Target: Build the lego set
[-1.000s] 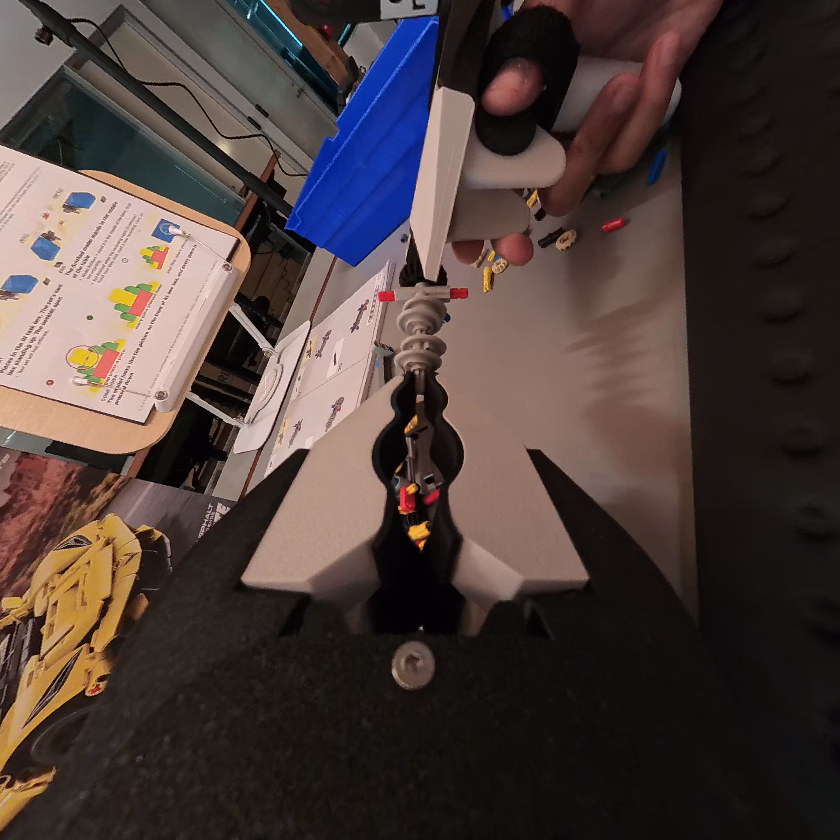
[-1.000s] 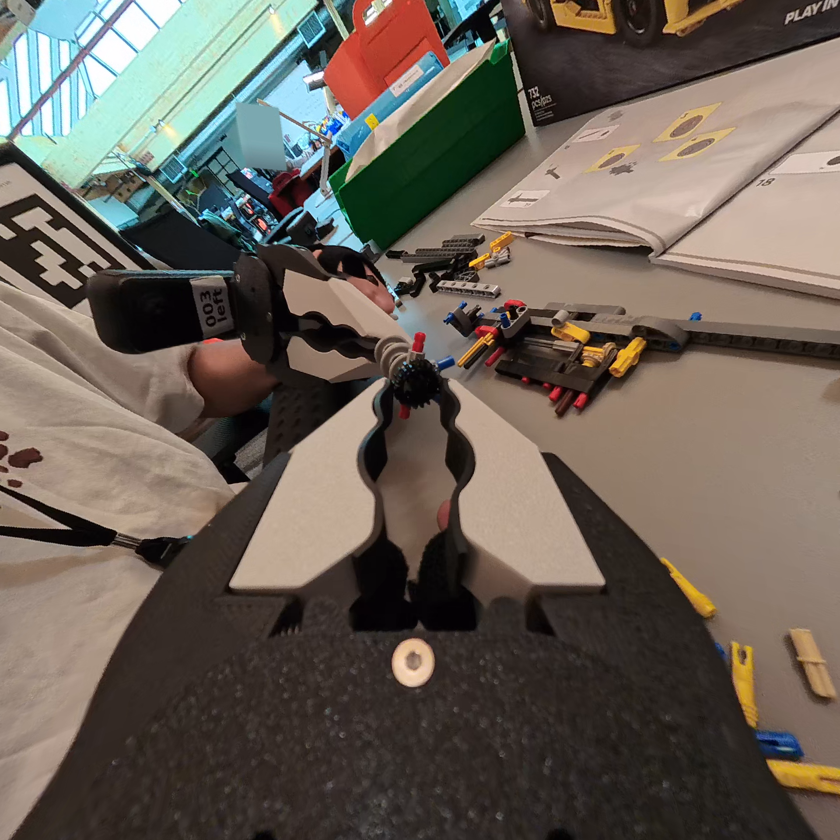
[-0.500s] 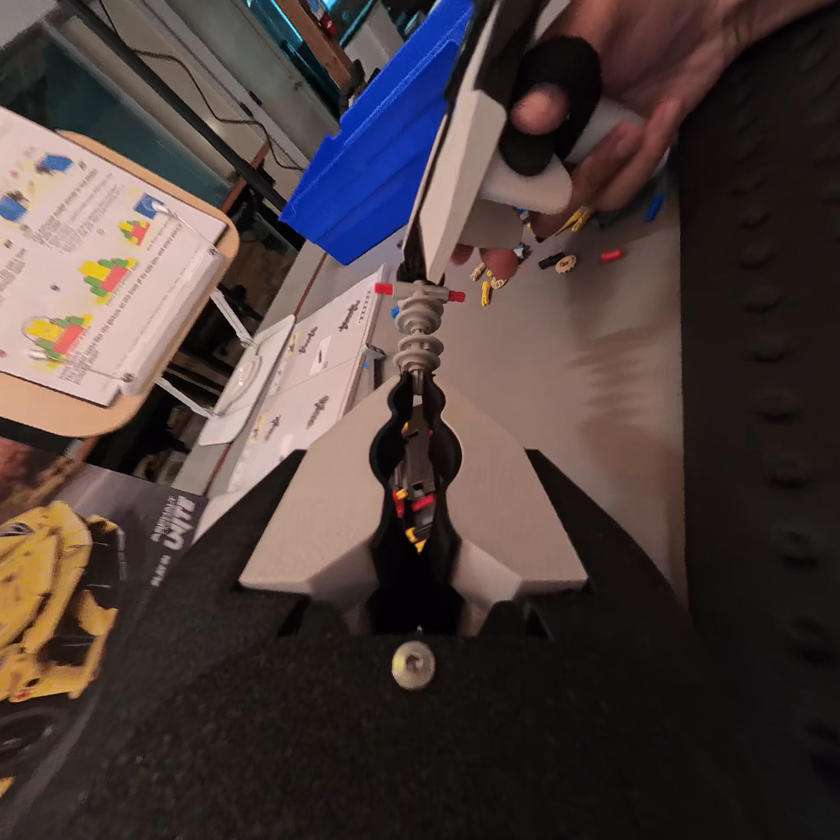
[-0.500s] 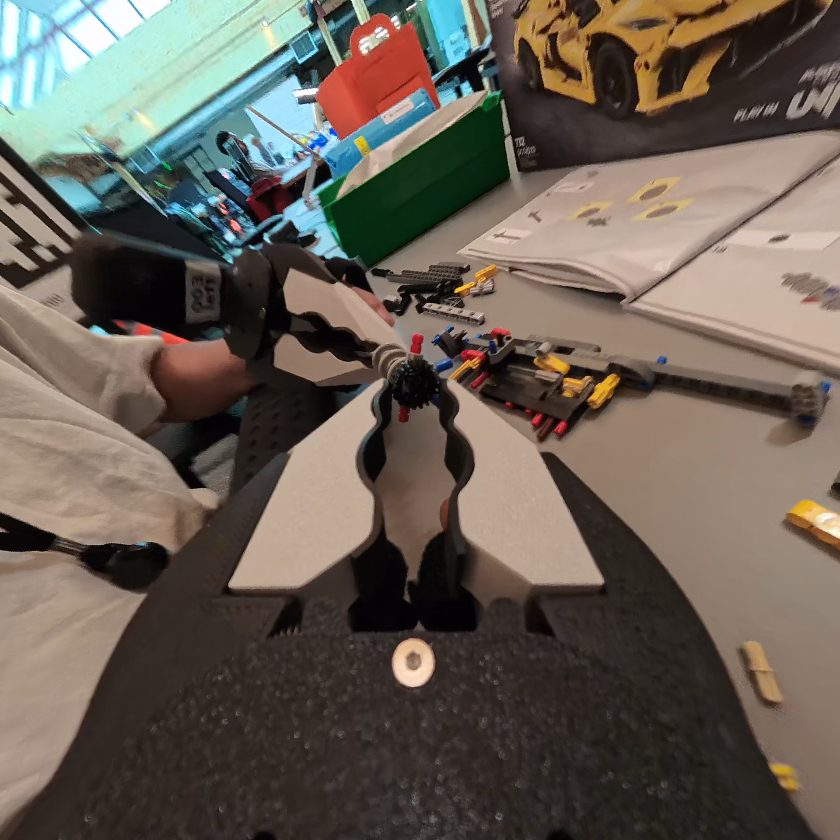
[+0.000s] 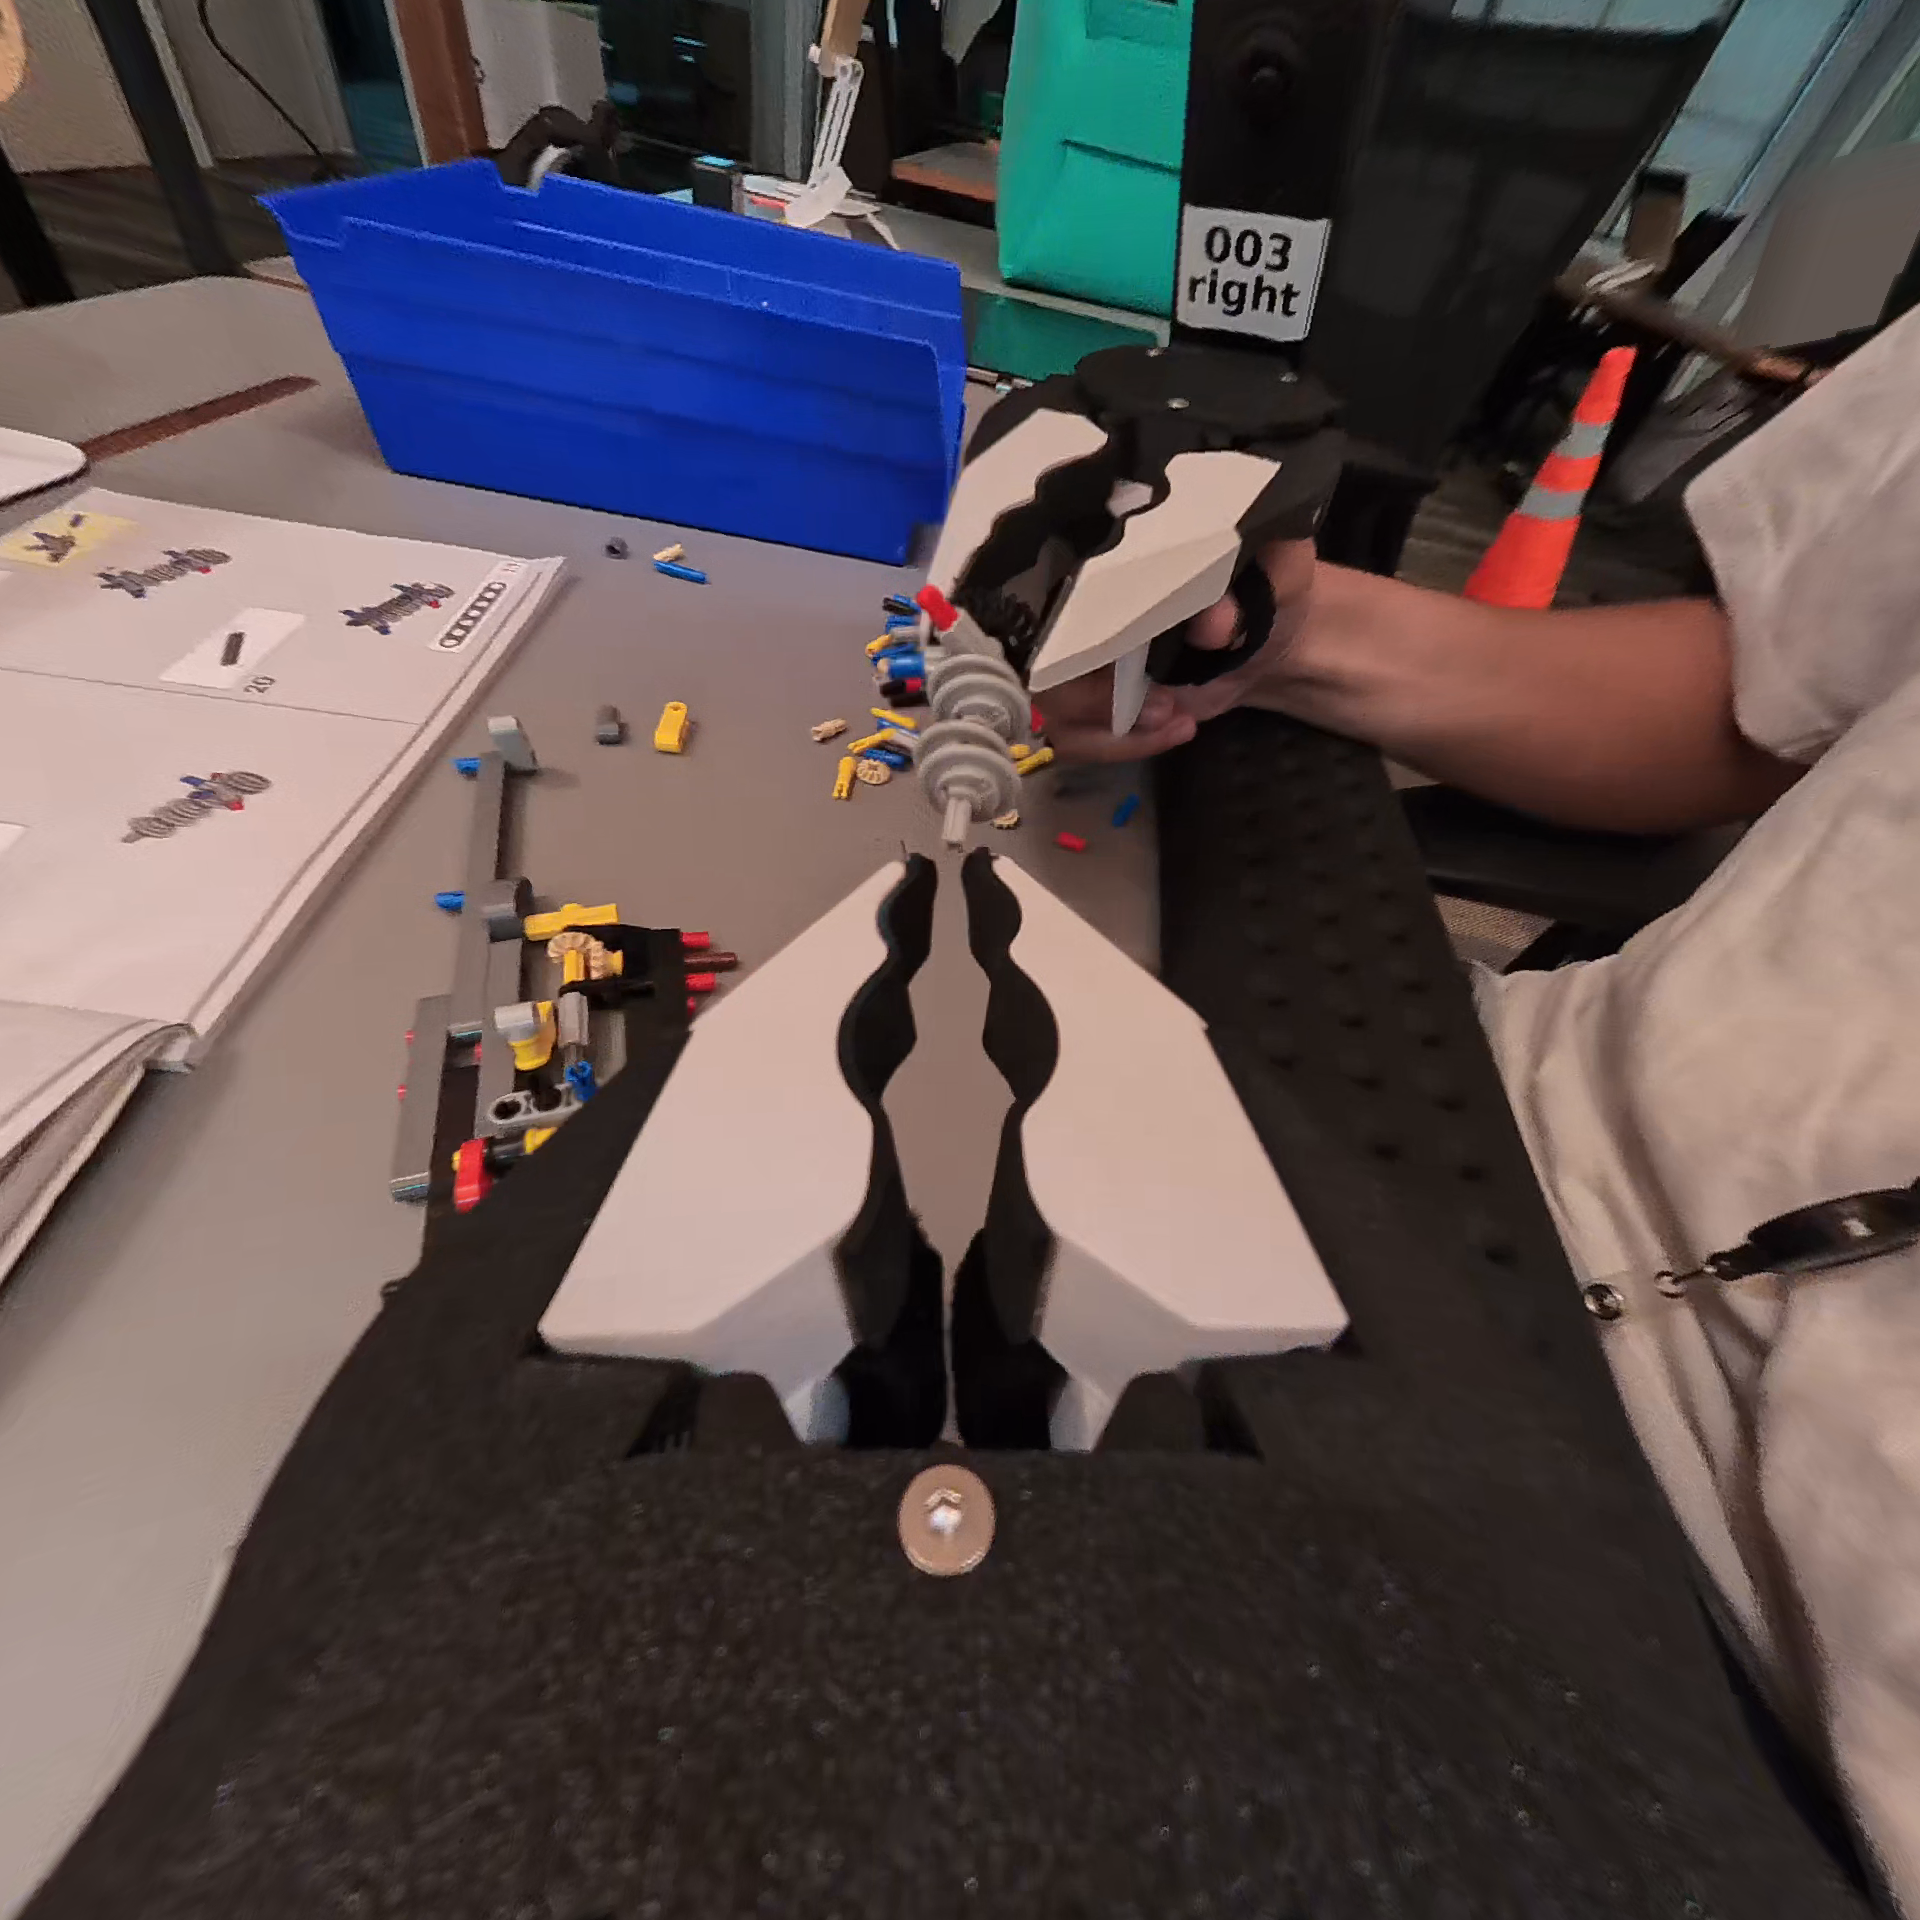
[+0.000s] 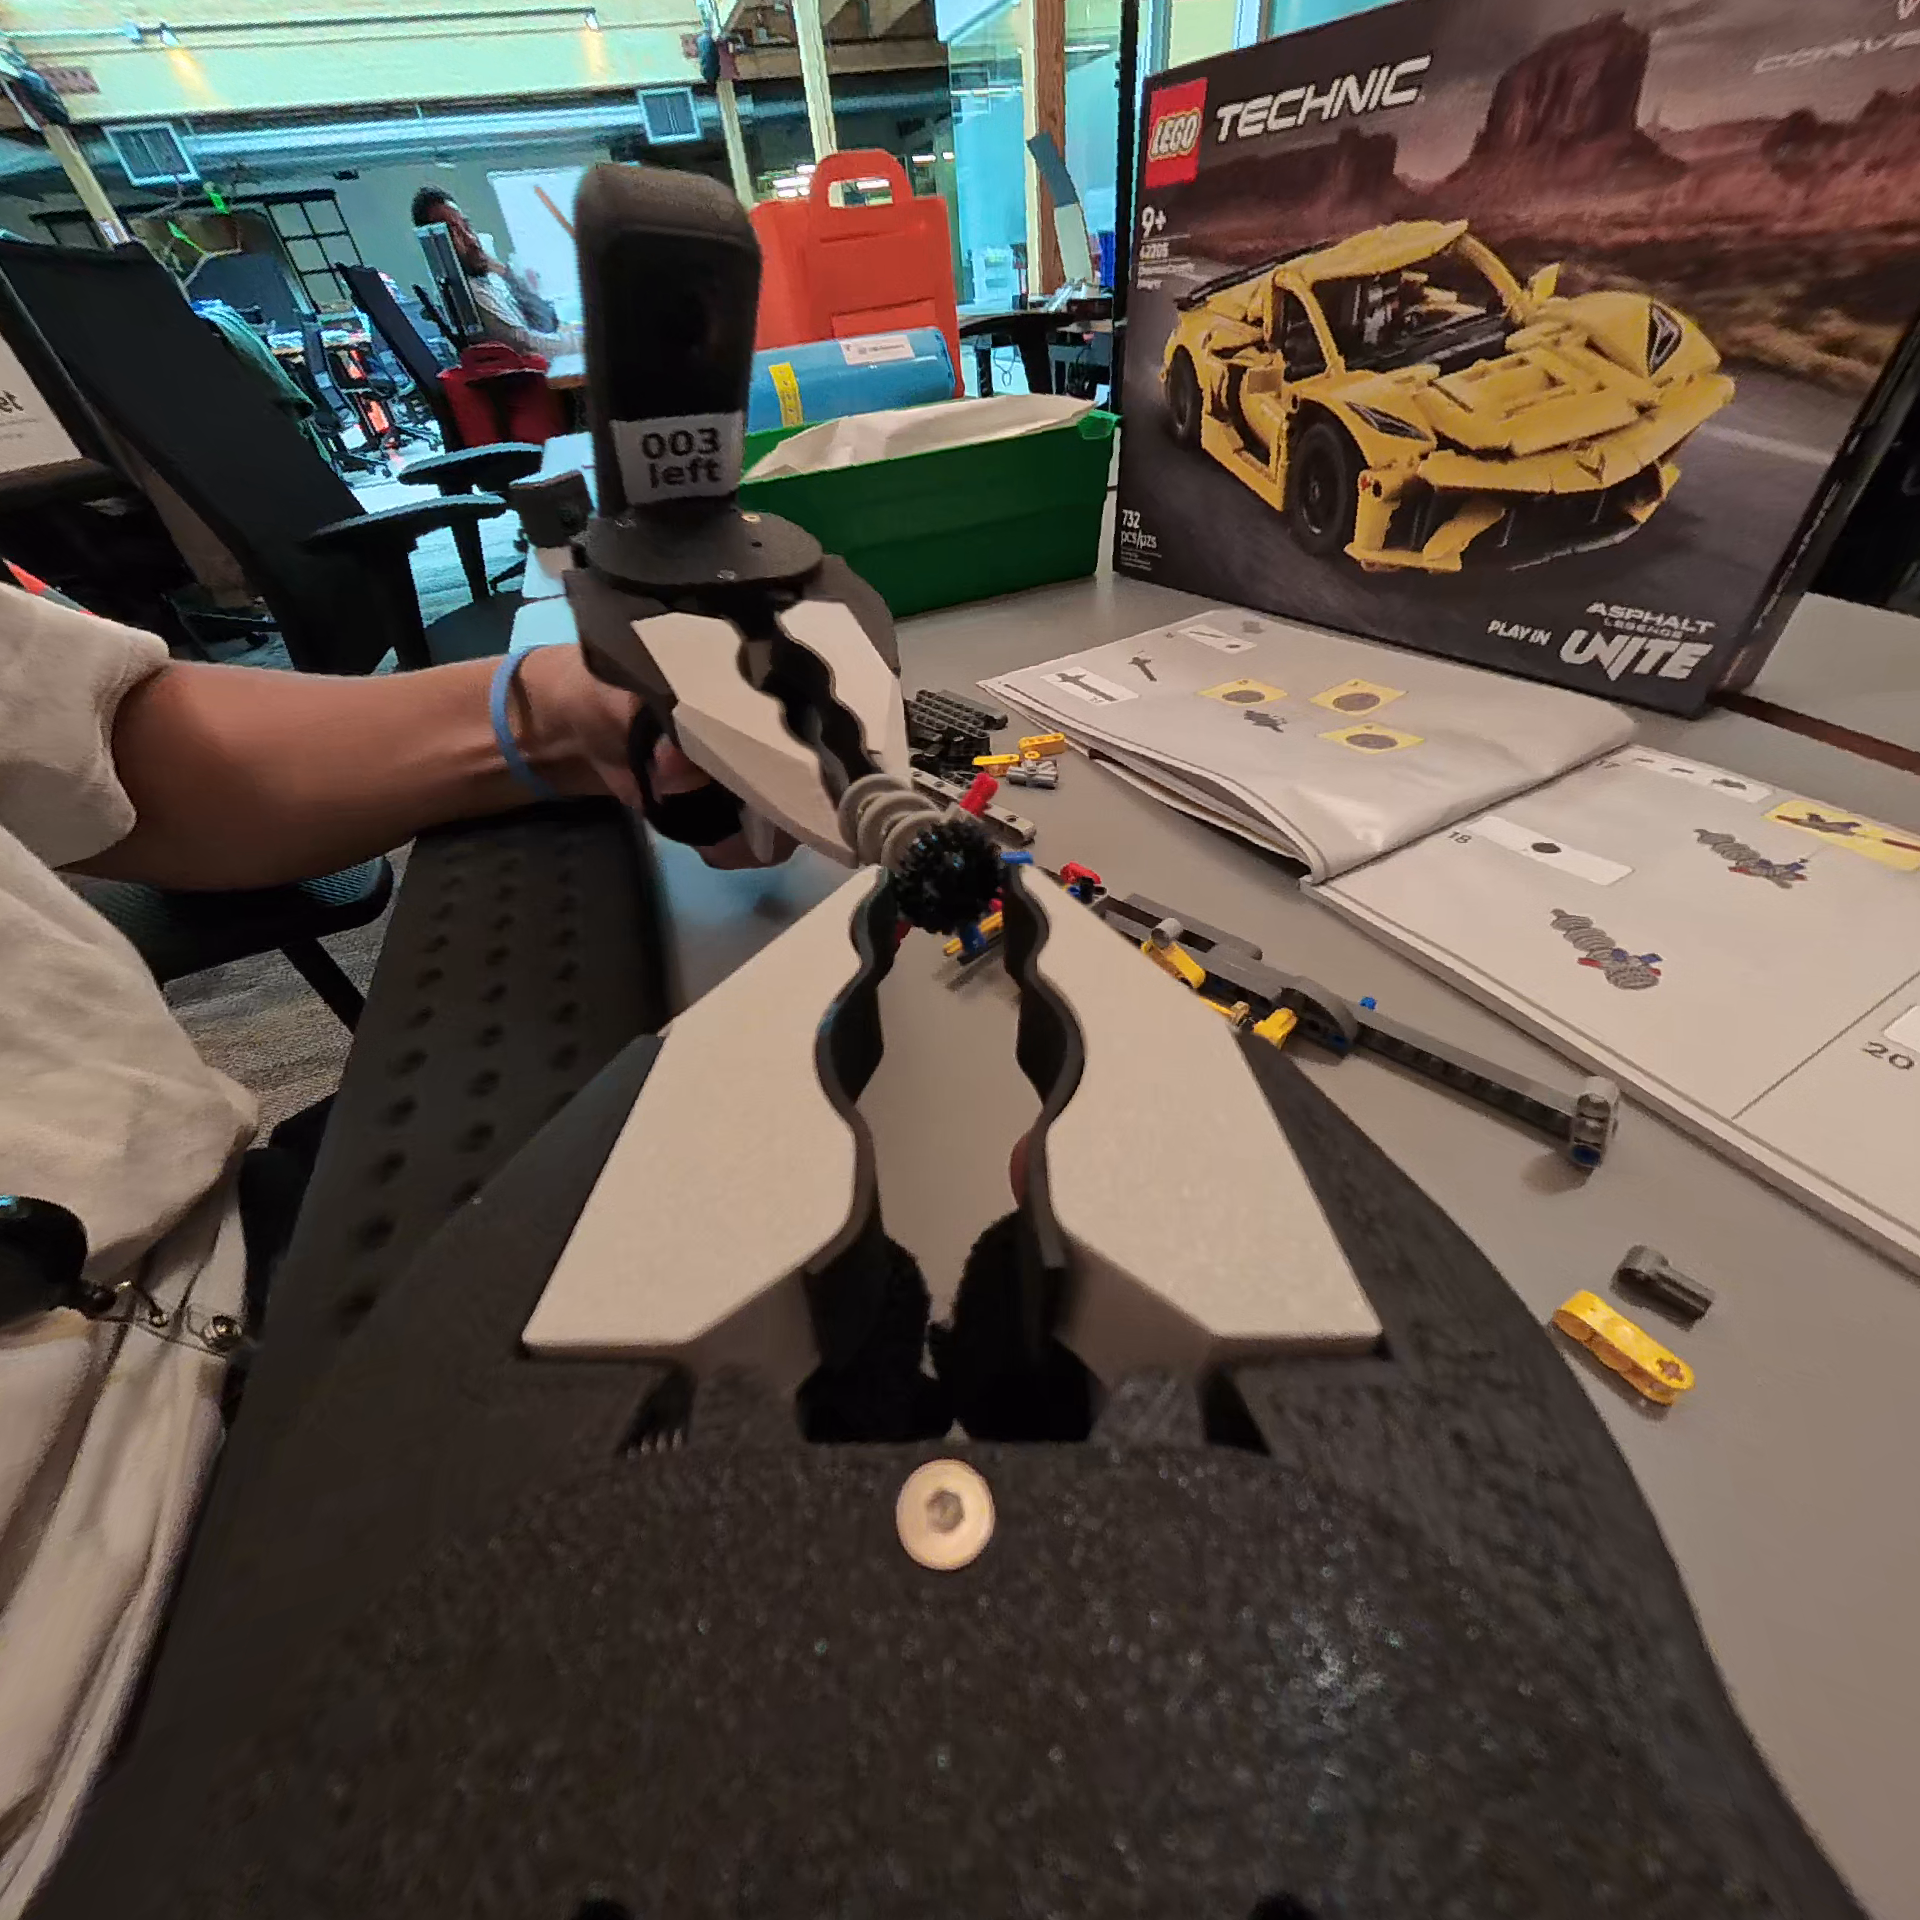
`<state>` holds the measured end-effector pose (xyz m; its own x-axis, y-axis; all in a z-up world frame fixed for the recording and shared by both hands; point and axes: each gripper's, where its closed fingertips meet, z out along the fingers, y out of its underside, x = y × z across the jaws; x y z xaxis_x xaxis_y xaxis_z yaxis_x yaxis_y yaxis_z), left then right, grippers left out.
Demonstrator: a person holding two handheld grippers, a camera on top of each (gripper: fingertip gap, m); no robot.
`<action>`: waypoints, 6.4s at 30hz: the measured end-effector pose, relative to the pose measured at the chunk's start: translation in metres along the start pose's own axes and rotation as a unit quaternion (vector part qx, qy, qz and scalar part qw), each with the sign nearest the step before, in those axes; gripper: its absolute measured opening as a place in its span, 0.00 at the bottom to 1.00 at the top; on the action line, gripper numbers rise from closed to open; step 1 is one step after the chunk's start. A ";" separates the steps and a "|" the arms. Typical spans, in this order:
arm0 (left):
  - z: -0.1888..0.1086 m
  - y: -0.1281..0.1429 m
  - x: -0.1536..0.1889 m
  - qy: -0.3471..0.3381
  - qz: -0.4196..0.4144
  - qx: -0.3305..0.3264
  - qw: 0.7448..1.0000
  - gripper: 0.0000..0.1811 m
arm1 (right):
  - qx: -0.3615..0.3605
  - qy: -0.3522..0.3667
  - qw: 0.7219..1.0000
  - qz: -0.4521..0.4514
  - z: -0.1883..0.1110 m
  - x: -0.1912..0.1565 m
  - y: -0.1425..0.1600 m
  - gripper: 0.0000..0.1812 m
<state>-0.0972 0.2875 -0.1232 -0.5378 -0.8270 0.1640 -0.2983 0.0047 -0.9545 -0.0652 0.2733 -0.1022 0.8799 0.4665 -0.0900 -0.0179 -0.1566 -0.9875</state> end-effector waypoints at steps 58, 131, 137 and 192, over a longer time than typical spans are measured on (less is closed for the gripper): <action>-0.011 -0.022 -0.017 -0.302 0.535 -0.042 0.788 0.01 | 0.002 -0.101 0.973 0.207 -0.004 -0.003 0.000 0.21; -0.018 -0.020 -0.059 -0.177 -0.015 0.047 0.983 0.06 | -0.024 0.265 0.938 -0.222 -0.041 0.170 -0.022 0.02; -0.013 -0.012 -0.056 -0.192 0.043 0.015 0.980 0.06 | -0.026 0.071 0.973 -0.218 0.001 0.064 -0.021 0.01; 0.026 -0.015 0.023 -0.058 -0.184 0.006 0.981 0.02 | -0.212 0.187 0.906 -0.315 0.011 0.003 0.000 0.38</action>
<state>-0.0844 0.2533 -0.1114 -0.3020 -0.8303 0.4684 -0.4459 -0.3113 -0.8392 -0.0680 0.2837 -0.1039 0.7529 0.2652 0.6023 0.6580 -0.3191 -0.6820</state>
